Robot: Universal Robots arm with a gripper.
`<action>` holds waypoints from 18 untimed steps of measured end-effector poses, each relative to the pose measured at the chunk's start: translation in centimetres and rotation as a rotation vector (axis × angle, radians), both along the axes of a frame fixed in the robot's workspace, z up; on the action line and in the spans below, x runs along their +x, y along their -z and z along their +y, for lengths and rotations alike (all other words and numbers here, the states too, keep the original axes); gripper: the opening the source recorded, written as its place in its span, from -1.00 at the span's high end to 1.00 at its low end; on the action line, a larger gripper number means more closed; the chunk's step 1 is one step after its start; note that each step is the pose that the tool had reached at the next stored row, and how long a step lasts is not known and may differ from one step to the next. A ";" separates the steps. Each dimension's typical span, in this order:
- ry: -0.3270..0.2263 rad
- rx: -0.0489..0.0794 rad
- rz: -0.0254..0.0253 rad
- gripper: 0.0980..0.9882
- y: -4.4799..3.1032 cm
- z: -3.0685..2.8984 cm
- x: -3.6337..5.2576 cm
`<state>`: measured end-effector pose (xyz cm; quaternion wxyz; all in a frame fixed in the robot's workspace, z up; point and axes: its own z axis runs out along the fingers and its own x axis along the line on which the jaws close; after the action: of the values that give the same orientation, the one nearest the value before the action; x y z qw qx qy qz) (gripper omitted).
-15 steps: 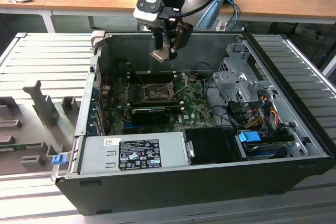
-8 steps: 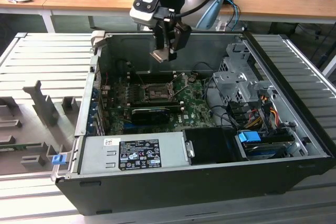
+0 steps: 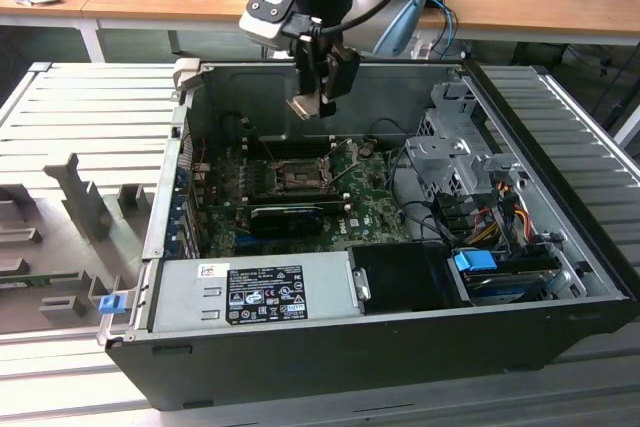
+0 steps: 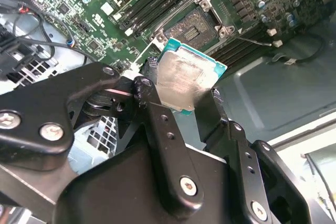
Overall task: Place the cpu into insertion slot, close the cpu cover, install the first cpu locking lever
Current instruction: 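Place the cpu into insertion slot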
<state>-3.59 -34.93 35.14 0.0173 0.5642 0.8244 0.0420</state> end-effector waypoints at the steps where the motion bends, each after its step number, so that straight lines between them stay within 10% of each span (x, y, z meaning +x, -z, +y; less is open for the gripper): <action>1: 0.008 0.000 0.0000 0.03 0.01 0.00 0.00; 18: 0.141 0.000 0.0000 0.03 0.19 0.00 0.00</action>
<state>-3.59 -34.93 34.95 0.0203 0.6210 0.7825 0.0407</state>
